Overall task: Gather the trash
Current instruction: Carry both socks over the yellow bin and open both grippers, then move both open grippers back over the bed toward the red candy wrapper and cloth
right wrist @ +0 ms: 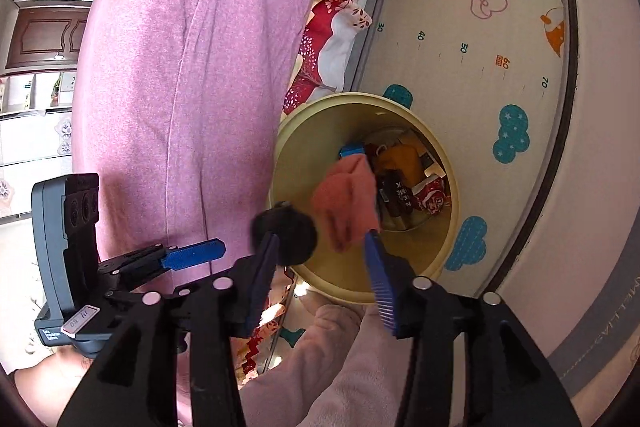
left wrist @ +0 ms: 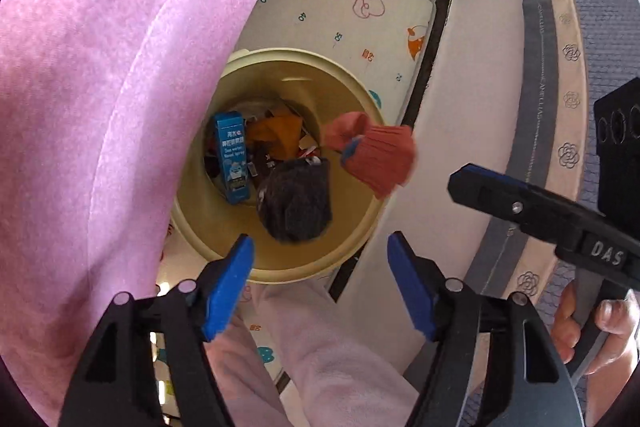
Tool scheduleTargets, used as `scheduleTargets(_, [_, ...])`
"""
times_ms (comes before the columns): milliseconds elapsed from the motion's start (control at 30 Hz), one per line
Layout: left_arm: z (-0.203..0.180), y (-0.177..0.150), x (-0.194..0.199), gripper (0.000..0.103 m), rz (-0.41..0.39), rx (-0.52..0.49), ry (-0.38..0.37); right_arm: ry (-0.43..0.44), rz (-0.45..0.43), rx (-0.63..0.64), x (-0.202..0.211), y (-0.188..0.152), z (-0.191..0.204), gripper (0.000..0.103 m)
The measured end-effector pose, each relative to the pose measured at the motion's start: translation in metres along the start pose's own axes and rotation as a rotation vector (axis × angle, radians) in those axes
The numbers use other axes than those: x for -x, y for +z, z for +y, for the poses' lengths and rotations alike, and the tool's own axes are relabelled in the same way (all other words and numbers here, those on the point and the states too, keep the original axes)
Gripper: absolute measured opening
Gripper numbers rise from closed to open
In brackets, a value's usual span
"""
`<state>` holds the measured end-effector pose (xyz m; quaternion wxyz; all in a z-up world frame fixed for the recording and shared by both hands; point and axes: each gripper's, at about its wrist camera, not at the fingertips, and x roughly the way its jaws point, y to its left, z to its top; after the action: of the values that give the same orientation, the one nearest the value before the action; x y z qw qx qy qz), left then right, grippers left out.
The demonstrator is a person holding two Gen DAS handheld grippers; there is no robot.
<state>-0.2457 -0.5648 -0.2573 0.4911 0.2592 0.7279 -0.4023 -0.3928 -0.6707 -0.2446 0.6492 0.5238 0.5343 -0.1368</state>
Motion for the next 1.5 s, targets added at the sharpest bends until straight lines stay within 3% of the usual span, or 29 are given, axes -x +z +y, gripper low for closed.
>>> scheduleTargets(167, [0.002,-0.003,-0.020,0.069,0.062,-0.020,0.011,-0.005,0.012,-0.030,-0.006,-0.001,-0.012,0.046])
scheduleTargets(367, [-0.003,-0.007,-0.024,0.069,0.065,-0.046,-0.006,-0.033,0.025,-0.036,-0.008,-0.007,-0.014,0.046])
scheduleTargets(567, [-0.005,-0.012,-0.010,0.069,0.017,-0.049,-0.025,-0.042,0.010,-0.008,0.002,-0.008,0.004,0.046])
scheduleTargets(733, [0.002,-0.023,0.021,0.069,-0.053,-0.028,-0.053,-0.046,-0.016,0.061,0.019,-0.009,0.042,0.046])
scheduleTargets(900, [0.017,-0.039,0.069,0.069,-0.162,0.002,-0.082,-0.040,-0.043,0.143,0.034,-0.011,0.098,0.046])
scheduleTargets(1133, [0.069,-0.079,0.143,0.069,-0.318,0.095,-0.091,-0.010,-0.077,0.289,0.036,-0.019,0.208,0.046])
scheduleTargets(1333, [0.143,-0.139,0.194,0.069,-0.421,0.236,-0.071,0.010,-0.012,0.494,-0.005,-0.045,0.326,0.046])
scheduleTargets(1500, [0.227,-0.202,0.227,0.069,-0.502,0.403,-0.036,0.024,0.067,0.654,-0.058,-0.080,0.421,0.046])
